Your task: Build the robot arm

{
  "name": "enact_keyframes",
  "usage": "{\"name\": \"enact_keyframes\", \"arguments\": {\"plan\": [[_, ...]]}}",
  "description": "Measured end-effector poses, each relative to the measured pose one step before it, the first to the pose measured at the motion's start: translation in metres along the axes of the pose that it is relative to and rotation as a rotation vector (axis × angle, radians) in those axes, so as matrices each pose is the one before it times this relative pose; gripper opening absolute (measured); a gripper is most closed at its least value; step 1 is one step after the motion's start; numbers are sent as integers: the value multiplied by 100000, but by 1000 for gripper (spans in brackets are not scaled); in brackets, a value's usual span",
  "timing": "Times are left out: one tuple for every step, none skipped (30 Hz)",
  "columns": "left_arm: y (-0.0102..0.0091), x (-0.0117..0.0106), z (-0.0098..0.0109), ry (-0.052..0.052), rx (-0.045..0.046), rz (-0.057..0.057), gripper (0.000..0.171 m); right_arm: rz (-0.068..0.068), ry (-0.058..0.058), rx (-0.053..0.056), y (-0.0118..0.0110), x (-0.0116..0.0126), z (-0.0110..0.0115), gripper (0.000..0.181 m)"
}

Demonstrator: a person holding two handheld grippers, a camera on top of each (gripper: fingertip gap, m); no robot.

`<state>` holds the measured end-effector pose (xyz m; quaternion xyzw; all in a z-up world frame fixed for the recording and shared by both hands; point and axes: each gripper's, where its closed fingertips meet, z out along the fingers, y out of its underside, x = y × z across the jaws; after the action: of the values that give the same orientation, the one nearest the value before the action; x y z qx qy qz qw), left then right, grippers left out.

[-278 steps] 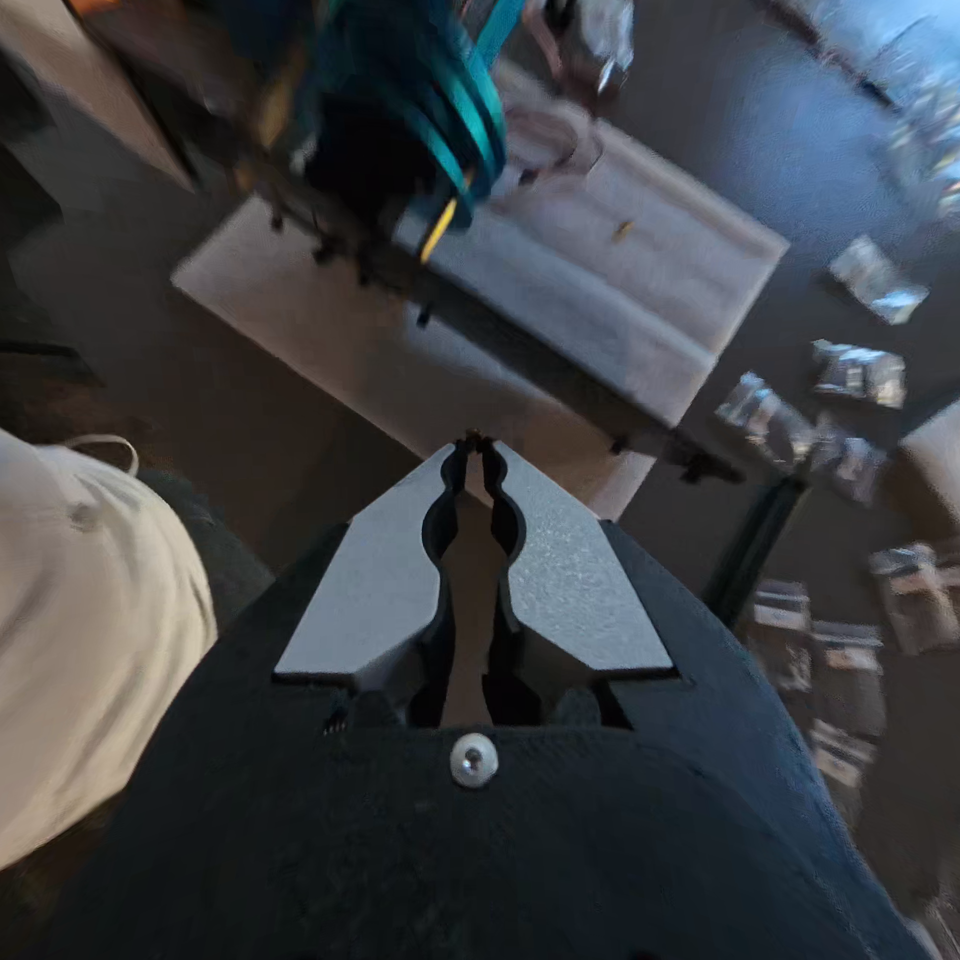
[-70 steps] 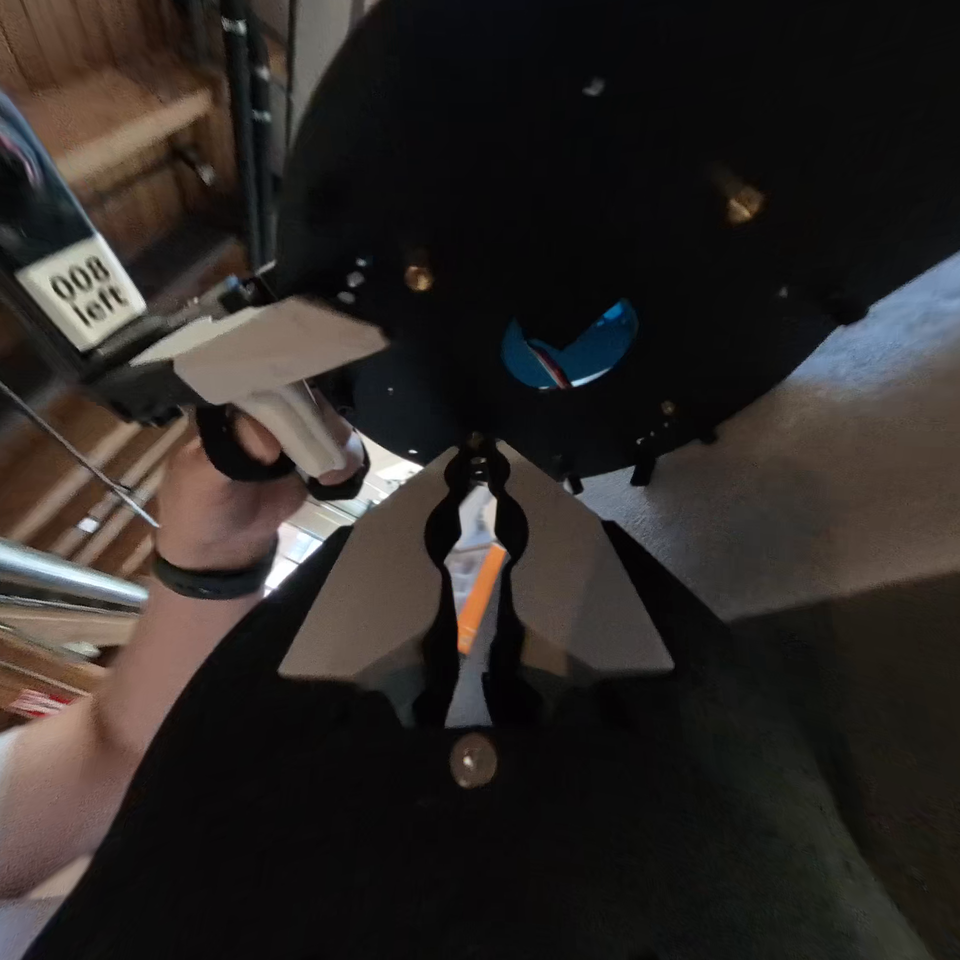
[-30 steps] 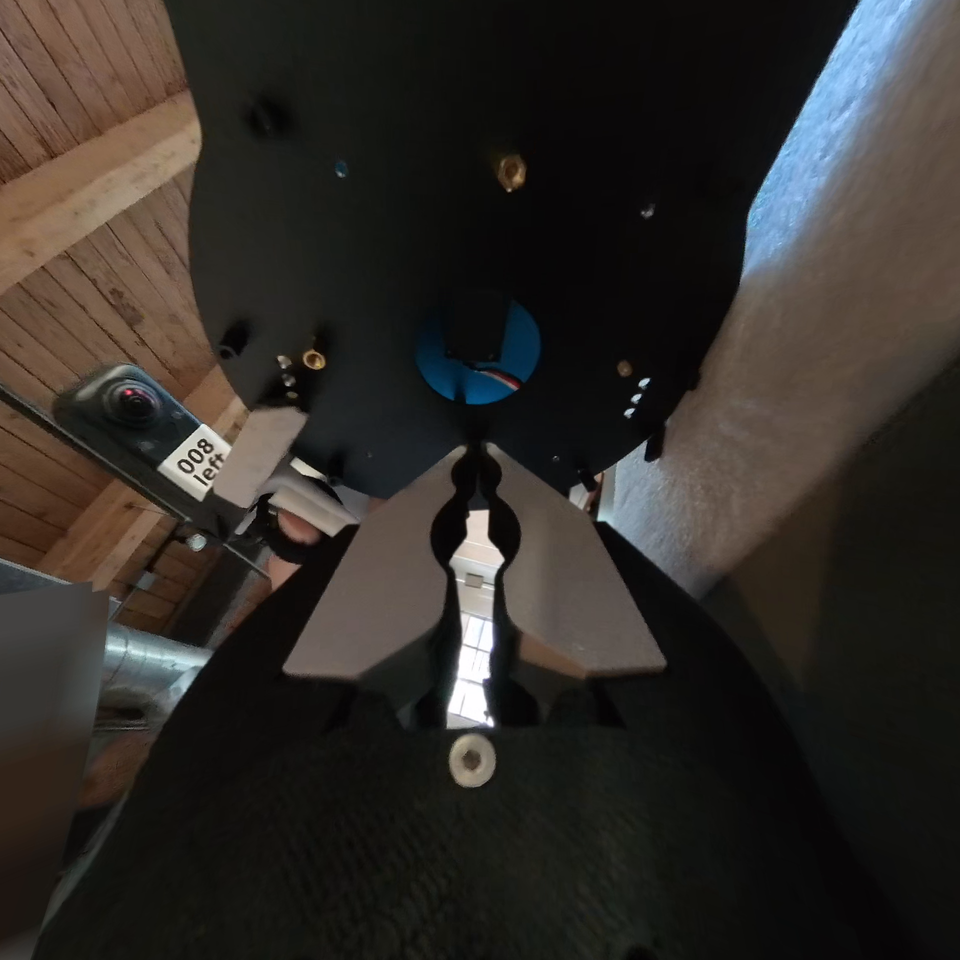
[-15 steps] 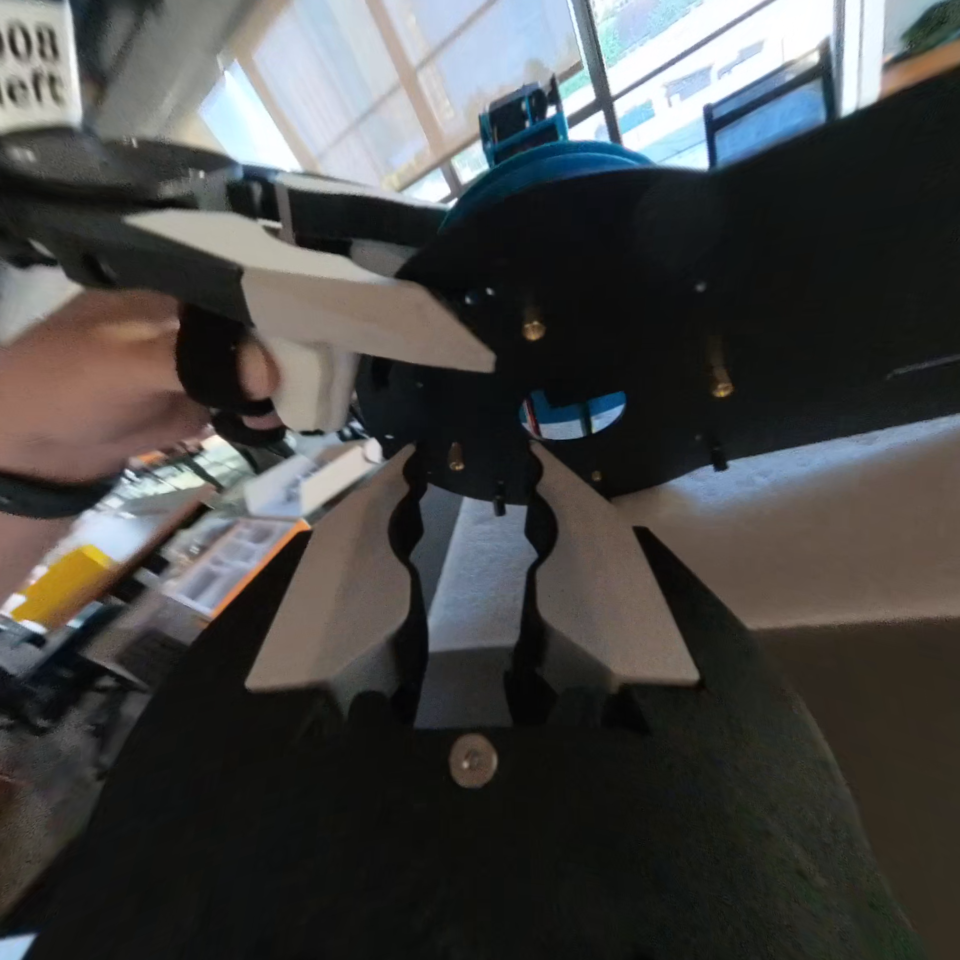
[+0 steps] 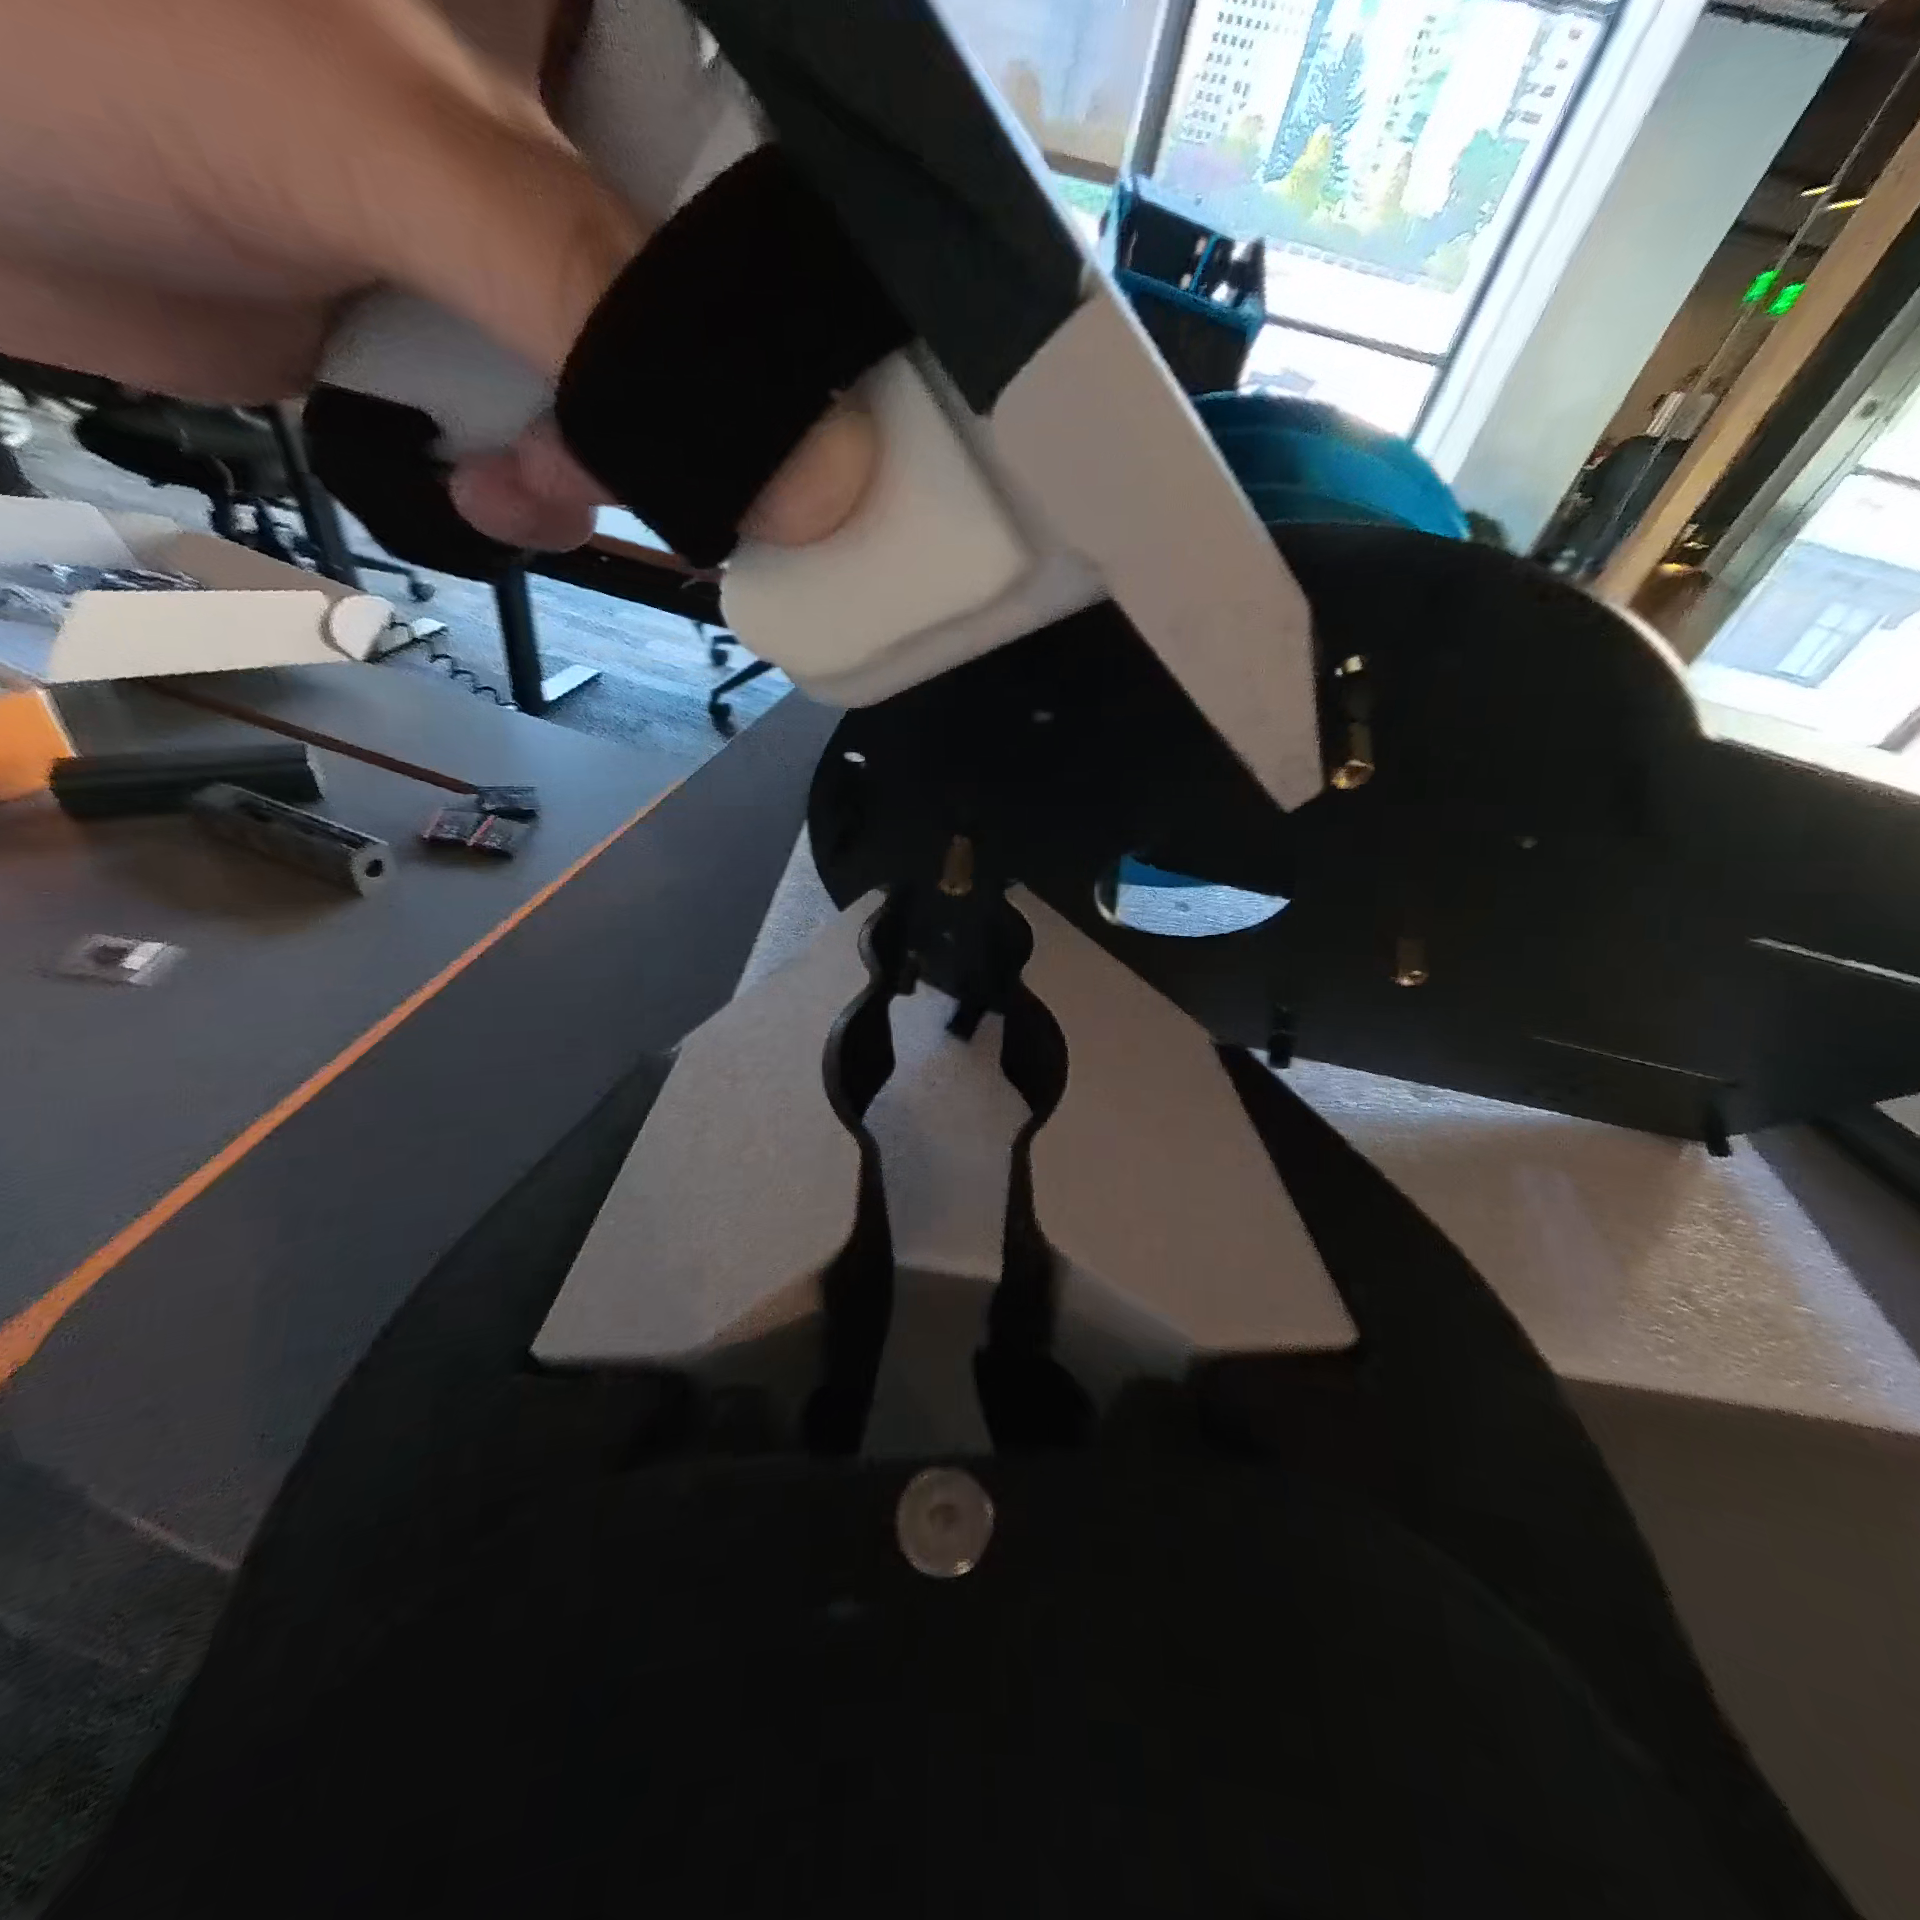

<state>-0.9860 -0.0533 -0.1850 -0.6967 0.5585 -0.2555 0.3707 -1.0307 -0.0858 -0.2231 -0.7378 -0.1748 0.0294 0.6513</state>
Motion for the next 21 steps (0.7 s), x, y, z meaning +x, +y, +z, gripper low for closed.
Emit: {"name": "enact_keyframes", "arguments": {"plan": [[-5,-1,-7,-10,-20,-16,95,-1440,2091,809,-191,116,-5,12],[8,0,1,-5,43,-41,95,-1020,888,309,-109,-9,33,11],[-6,0,-2,-6,85,-42,95,-337,901,-460,38,59,84,10],[-5,1,2,-3,32,-17,95,-179,207,-1123,142,12,125,9],[2,1,4,-1,-55,14,95,-64,-380,-952,99,-42,94,9],[-4,0,-3,-4,-68,21,95,244,89,74,-35,38,22,7],[0,1,0,4,-2,-6,95,346,-131,269,-40,28,-1,5],[3,-8,5,10,68,-30,95,385,-329,1,-7,-7,2,5],[-4,0,-3,3,69,-30,95,357,-218,80,-13,-10,14,5],[-8,4,9,5,13,-14,95,174,46,-34,-8,-10,8,5],[3,-7,0,18,-26,2,95,114,174,22,-17,0,5,4],[-3,2,-8,20,-35,7,95,566,-126,80,-10,-6,2,4],[-2,-8,8,-1,-33,7,95,1443,-628,-43,11,3,6,4],[0,-1,0,-12,0,-7,95,2907,-1122,-84,11,1,5,4],[-4,2,2,-2,28,-28,95,3802,-1308,-1,0,3,2,4],[-2,0,1,-9,16,-19,95,3853,-1320,28,7,-2,12,4],[0,7,-2,-26,5,-13,95,3714,-1343,-171,24,-12,9,4],[1,-3,-1,-23,-7,-5,95,3563,-1304,-60,-7,-8,5,4],[3,-1,-2,-5,-25,1,95,3159,-1363,-116,18,-1,-6,4],[2,10,2,-10,-46,17,95,3112,-1446,-165,18,-3,5,5],[4,-3,3,-24,-73,32,95,3305,-1413,-139,9,11,5,4]]}}
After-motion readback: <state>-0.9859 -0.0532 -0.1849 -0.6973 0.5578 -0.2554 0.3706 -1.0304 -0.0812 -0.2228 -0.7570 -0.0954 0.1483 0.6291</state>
